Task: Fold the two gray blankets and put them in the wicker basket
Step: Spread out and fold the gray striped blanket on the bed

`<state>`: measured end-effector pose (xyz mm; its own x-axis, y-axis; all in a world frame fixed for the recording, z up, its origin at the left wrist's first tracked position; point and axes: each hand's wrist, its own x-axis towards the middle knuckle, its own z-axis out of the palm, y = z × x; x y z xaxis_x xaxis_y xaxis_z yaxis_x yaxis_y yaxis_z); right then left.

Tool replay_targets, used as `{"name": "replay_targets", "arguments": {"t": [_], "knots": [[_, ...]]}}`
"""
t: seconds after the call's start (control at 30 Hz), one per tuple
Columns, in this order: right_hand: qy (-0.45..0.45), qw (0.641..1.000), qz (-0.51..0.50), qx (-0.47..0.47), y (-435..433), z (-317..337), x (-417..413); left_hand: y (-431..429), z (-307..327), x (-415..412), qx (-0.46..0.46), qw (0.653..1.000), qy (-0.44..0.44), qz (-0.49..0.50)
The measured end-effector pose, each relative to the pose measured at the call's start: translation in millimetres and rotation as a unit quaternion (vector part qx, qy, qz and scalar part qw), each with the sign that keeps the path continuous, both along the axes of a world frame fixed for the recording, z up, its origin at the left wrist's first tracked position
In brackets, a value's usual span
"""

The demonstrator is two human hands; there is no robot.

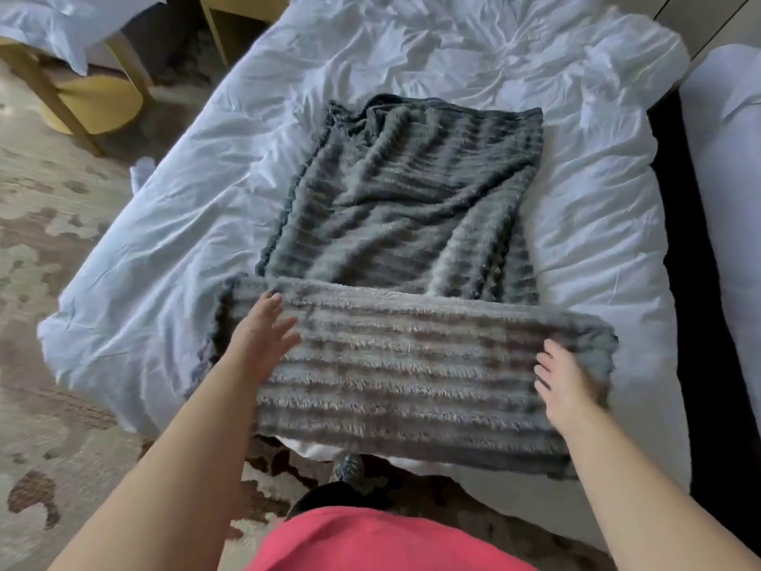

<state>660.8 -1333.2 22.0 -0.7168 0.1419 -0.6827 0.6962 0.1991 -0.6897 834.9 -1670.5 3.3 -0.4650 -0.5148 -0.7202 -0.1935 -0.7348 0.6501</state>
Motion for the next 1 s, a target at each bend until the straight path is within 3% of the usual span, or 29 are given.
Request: {"name": "replay_targets", "arguments": {"t": [0.1, 0.2, 0.5, 0.63, 0.83, 1.0], "knots": [[-0.083, 0.956, 0.243, 0.139, -16.0, -41.1, 3.1, -11.6, -30.0, -16.4, 0.002, 0.988, -0.111, -0.108], [-0.149, 0.905, 0.35, 0.192, -23.7, -63.0, 8.4, -12.4, -56.5, -20.4, -0.006, 0.973, -0.17, -0.155], [-0.179, 0.875, 0.401, 0.204, -16.4, -64.3, -20.7, -3.3, -75.4, -39.2, -0.041, 0.935, -0.267, -0.229], [-0.198, 0.881, 0.39, 0.182, -20.2, -67.6, -61.4, -2.2, -60.8, -79.8, -0.181, 0.901, -0.316, -0.236], [-0.038, 0.93, 0.299, 0.208, -27.1, -86.1, -157.3, -20.1, -60.8, -150.5, -0.32, 0.858, -0.337, -0.221], [0.036, 0.929, 0.244, 0.275, -22.4, -123.1, -232.5, -62.3, -98.4, -192.4, -0.34, 0.824, -0.392, -0.227]]}}
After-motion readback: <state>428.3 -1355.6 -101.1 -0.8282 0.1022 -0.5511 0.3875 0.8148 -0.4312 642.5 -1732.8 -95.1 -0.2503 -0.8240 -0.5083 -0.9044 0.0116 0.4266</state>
